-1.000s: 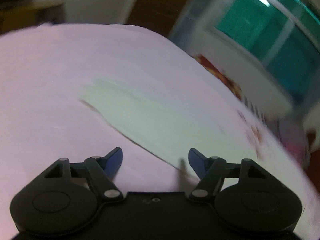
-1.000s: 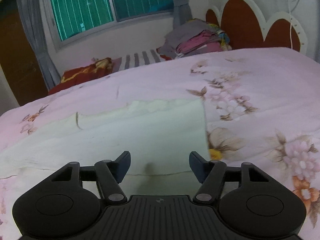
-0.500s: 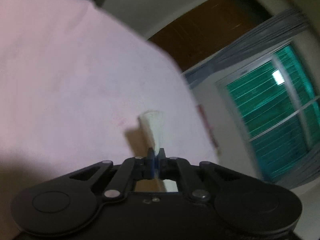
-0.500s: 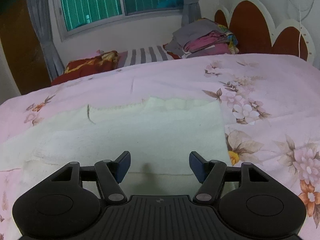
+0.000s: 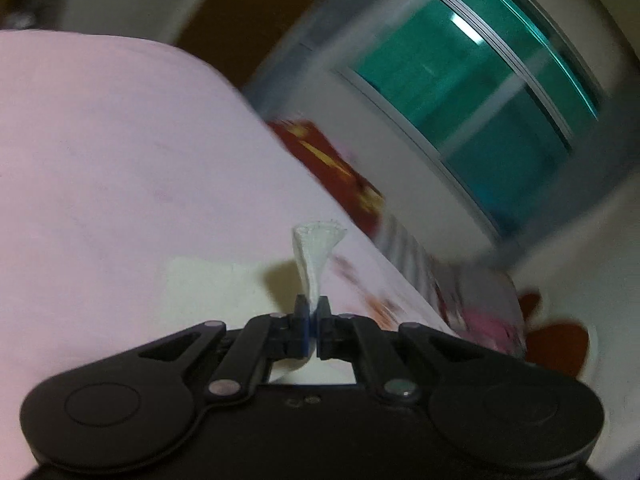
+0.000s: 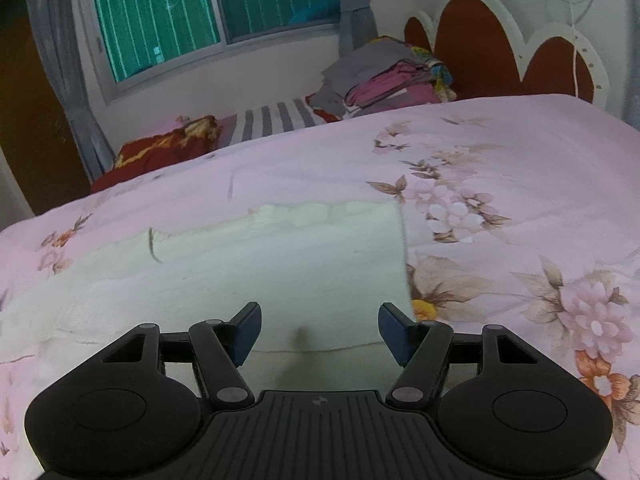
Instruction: Fold small clothes
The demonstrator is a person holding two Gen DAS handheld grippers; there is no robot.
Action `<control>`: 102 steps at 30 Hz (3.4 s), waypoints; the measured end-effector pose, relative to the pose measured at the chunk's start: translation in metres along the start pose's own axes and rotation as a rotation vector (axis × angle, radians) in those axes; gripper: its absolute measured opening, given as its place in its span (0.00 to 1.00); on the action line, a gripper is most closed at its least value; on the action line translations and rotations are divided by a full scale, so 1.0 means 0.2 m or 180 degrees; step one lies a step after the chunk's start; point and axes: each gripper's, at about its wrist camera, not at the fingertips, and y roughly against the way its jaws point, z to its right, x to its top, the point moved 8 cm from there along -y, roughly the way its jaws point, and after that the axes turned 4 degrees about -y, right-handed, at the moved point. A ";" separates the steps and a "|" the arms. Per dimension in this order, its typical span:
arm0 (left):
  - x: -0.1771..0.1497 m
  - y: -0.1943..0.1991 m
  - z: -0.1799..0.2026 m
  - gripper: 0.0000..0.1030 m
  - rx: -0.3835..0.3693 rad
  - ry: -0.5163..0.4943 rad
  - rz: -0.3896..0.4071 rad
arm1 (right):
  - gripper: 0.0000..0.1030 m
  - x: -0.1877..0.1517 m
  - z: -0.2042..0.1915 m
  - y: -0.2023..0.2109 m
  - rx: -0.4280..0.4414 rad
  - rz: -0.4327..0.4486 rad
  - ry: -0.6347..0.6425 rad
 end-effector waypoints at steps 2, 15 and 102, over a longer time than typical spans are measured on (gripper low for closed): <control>-0.08 -0.06 0.19 0.02 -0.0164 -0.0261 -0.0112 | 0.63 0.01 0.04 0.02 -0.0006 0.0024 -0.0052; -0.93 -0.17 1.13 0.02 -0.0922 -0.1676 -0.0904 | 0.63 0.04 0.37 0.15 -0.0086 0.0129 -0.0356; -0.70 0.19 0.38 0.40 -0.0221 -0.1962 -0.0781 | 0.03 0.04 0.26 -0.03 -0.0049 -0.0080 -0.0498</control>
